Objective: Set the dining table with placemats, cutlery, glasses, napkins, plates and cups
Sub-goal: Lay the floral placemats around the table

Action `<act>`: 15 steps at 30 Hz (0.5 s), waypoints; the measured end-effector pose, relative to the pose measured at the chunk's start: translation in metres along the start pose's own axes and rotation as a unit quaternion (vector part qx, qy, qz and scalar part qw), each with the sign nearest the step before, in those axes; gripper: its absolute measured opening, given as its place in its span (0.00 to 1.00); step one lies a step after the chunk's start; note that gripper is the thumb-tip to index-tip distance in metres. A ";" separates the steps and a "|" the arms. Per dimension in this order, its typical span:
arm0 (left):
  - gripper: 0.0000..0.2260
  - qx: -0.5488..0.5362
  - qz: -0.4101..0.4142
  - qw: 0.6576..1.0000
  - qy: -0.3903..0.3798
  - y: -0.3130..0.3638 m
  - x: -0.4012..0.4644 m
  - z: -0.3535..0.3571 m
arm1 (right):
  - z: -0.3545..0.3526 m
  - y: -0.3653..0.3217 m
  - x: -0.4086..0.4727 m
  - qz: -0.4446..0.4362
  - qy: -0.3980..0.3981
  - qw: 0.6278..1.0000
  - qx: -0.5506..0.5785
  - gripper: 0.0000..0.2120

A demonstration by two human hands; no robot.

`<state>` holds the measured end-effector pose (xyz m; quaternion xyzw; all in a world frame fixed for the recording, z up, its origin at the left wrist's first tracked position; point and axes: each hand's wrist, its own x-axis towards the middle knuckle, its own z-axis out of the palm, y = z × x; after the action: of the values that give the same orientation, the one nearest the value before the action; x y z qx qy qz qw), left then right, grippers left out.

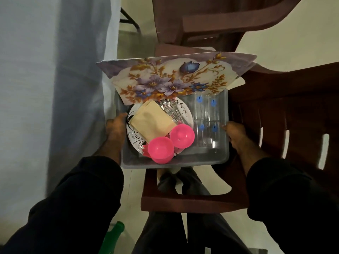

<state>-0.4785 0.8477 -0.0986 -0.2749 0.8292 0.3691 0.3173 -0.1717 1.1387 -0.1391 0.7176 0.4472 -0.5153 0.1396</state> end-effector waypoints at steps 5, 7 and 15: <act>0.30 0.003 0.008 1.000 0.000 -0.006 0.006 0.000 | -0.001 0.004 0.005 0.003 0.002 1.000 -0.011 0.06; 0.32 0.055 0.018 0.998 -0.008 -0.004 0.004 0.001 | -0.002 0.003 0.001 -0.006 0.013 0.999 -0.030 0.05; 0.30 0.369 0.191 0.909 -0.041 0.027 -0.060 -0.016 | -0.003 -0.022 -0.069 -0.101 -0.022 0.964 -0.246 0.16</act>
<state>-0.4635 0.8645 -0.0345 0.0403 0.9292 0.1009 0.3532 -0.1918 1.1191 -0.0724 0.6008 0.6271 -0.4166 0.2687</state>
